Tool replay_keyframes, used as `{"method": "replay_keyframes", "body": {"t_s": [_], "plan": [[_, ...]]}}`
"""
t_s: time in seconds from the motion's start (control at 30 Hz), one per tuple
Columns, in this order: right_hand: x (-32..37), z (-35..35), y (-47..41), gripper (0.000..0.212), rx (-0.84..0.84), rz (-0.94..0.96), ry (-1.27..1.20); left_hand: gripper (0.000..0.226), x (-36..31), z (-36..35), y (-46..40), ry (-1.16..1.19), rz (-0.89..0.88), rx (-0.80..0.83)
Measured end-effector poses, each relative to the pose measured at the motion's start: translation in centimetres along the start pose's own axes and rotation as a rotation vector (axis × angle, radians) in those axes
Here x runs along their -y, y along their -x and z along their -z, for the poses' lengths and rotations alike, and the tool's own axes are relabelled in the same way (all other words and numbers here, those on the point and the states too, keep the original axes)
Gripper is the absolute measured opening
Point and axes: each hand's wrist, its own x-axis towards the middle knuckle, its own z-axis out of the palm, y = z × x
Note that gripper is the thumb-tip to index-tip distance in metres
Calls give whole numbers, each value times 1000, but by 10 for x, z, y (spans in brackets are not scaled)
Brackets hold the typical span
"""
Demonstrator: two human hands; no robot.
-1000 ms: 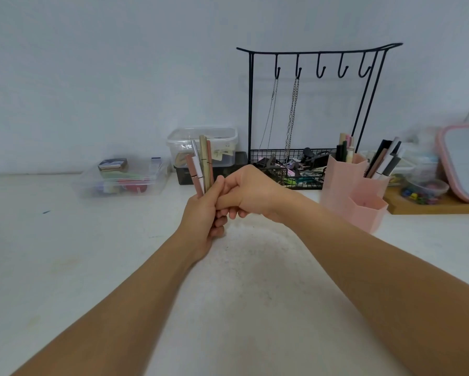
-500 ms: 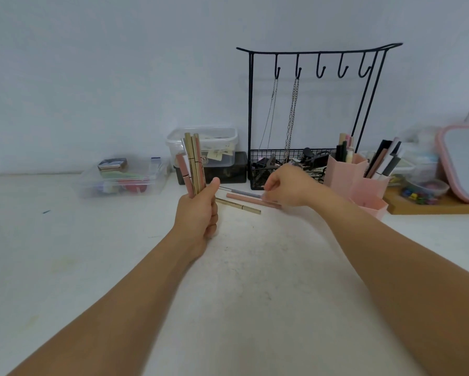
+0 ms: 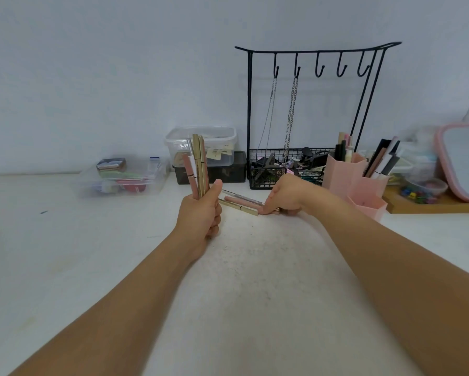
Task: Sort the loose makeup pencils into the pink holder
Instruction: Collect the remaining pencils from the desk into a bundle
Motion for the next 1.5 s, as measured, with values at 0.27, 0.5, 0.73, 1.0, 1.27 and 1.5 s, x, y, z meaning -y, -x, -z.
{"method": "replay_keyframes", "body": {"t_s": [0.27, 0.5, 0.73, 1.0, 1.27, 1.5], "plan": [[9, 7, 10, 27, -9, 87, -417, 43, -2, -1, 1, 18, -7, 4], [37, 6, 31, 8, 320, 248, -712, 46, -4, 1, 2, 102, -53, 5], [58, -20, 41, 9, 212, 373, -629, 50, -2, 2, 4, 115, -115, 84], [62, -33, 43, 10, -3, 475, -476, 23, -1, 1, 1, 54, -79, -33], [36, -5, 22, 7, -270, 387, -282, 28, -3, 2, -1, 38, -57, -108], [20, -15, 11, 15, -196, 323, 7, 27, 0, 3, -3, 54, -61, -71]]}}
